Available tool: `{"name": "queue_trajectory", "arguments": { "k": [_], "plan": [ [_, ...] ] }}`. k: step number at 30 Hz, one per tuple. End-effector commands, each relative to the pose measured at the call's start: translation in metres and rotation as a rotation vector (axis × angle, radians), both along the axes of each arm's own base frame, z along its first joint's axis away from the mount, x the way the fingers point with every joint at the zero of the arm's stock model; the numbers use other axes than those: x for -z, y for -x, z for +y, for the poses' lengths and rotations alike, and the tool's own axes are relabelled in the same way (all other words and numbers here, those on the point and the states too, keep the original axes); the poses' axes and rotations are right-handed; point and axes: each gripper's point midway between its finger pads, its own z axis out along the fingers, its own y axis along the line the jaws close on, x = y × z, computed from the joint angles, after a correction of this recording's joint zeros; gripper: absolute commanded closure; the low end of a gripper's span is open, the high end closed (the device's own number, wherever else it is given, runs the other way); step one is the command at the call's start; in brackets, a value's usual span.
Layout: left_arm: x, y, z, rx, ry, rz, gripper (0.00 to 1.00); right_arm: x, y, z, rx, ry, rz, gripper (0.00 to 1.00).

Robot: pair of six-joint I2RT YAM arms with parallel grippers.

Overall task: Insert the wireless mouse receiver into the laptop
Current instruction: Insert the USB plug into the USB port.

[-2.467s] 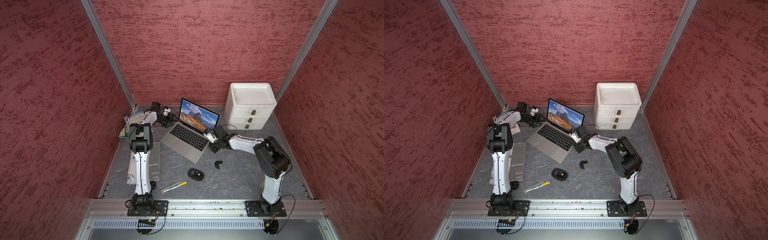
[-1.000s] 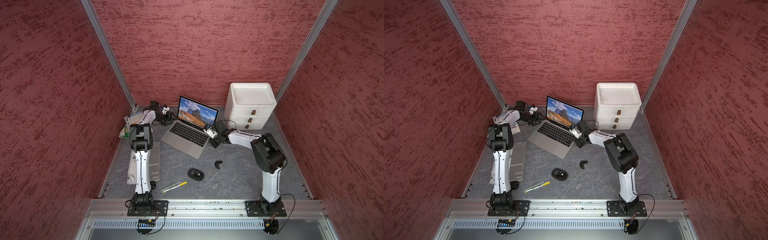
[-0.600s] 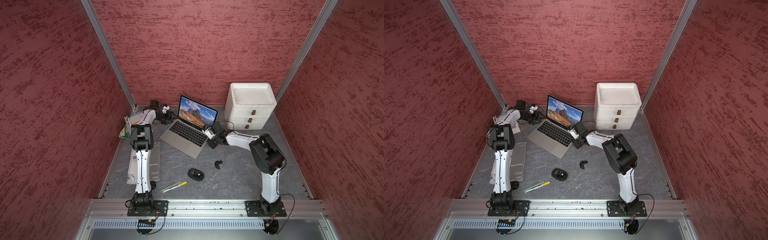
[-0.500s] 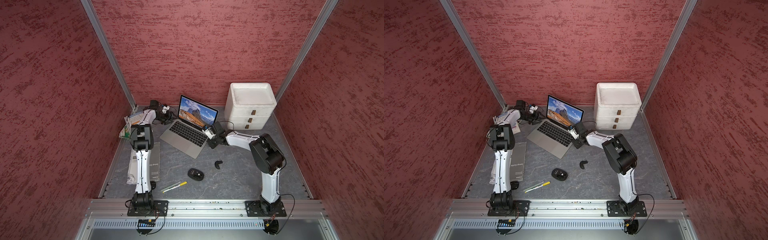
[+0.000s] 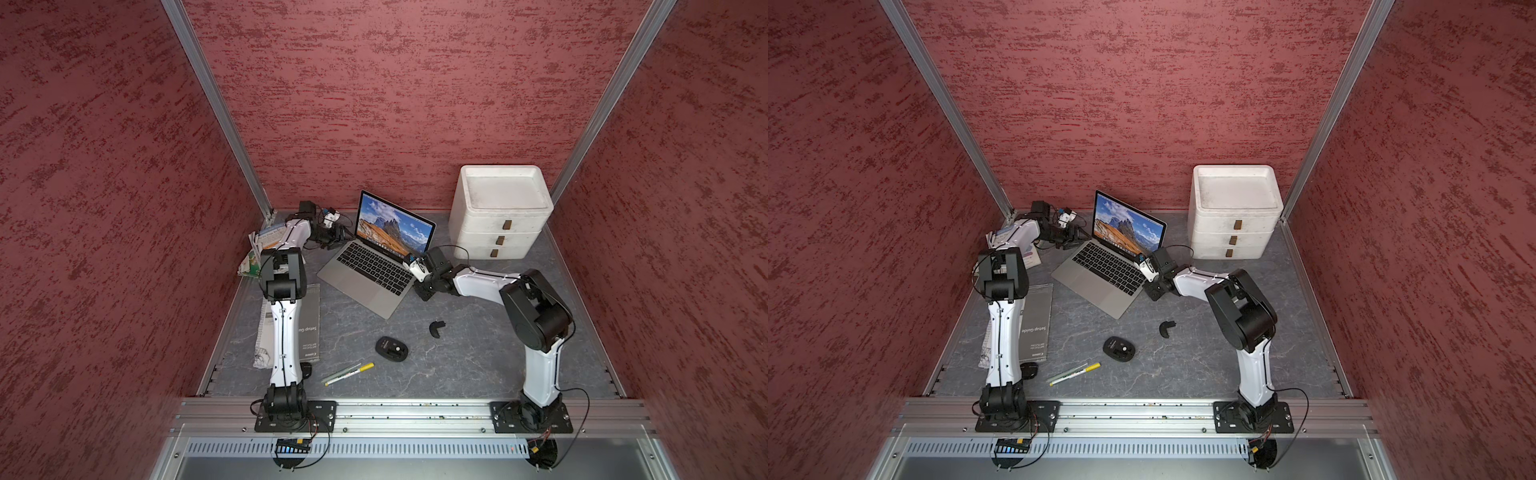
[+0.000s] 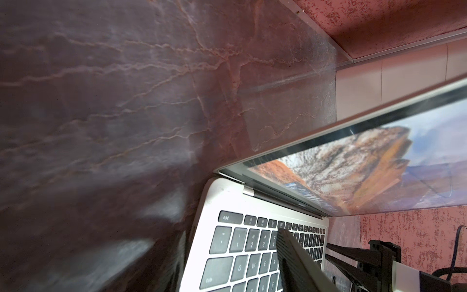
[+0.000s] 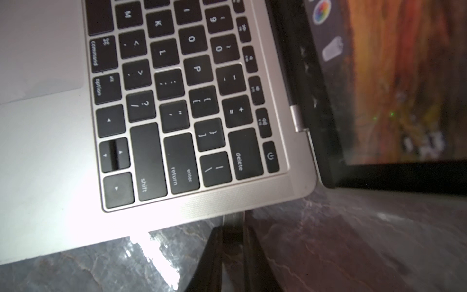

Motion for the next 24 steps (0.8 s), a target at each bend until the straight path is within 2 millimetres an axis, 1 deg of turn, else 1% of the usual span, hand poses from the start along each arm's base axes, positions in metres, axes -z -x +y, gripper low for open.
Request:
{"name": "queue_trajectory", "arguments": {
  "k": [1, 4, 6, 9, 12, 15, 19, 21, 24],
  "plan": [
    [-0.009, 0.048, -0.043, 0.097, 0.128, 0.166, 0.38, -0.03, 0.029, 0.056, -0.146, -0.175, -0.028, 1.0],
    [-0.008, 0.053, -0.041, 0.096, 0.117, 0.171, 0.38, -0.025, 0.036, 0.05, -0.082, -0.162, 0.004, 1.0],
    [-0.006, 0.058, -0.04, 0.097, 0.109, 0.178, 0.38, -0.018, 0.039, 0.041, -0.018, -0.15, 0.026, 1.0],
    [-0.002, 0.062, -0.04, 0.097, 0.105, 0.185, 0.38, -0.008, 0.038, 0.027, 0.09, -0.13, 0.04, 1.0],
    [0.0, 0.063, -0.039, 0.098, 0.102, 0.188, 0.38, 0.001, 0.032, 0.015, 0.205, -0.107, 0.05, 1.0],
    [0.001, 0.063, -0.037, 0.1, 0.099, 0.19, 0.38, 0.0, 0.031, 0.016, 0.227, -0.142, 0.048, 1.0],
    [0.002, 0.063, -0.033, 0.101, 0.098, 0.19, 0.4, -0.002, 0.028, 0.023, 0.143, -0.13, 0.001, 1.0],
    [0.001, 0.064, -0.032, 0.107, 0.098, 0.189, 0.41, -0.008, 0.023, 0.027, 0.107, -0.125, -0.029, 1.0],
    [0.0, 0.066, -0.033, 0.123, 0.097, 0.186, 0.41, -0.015, 0.015, 0.033, 0.103, -0.14, -0.044, 1.0]
  ]
}}
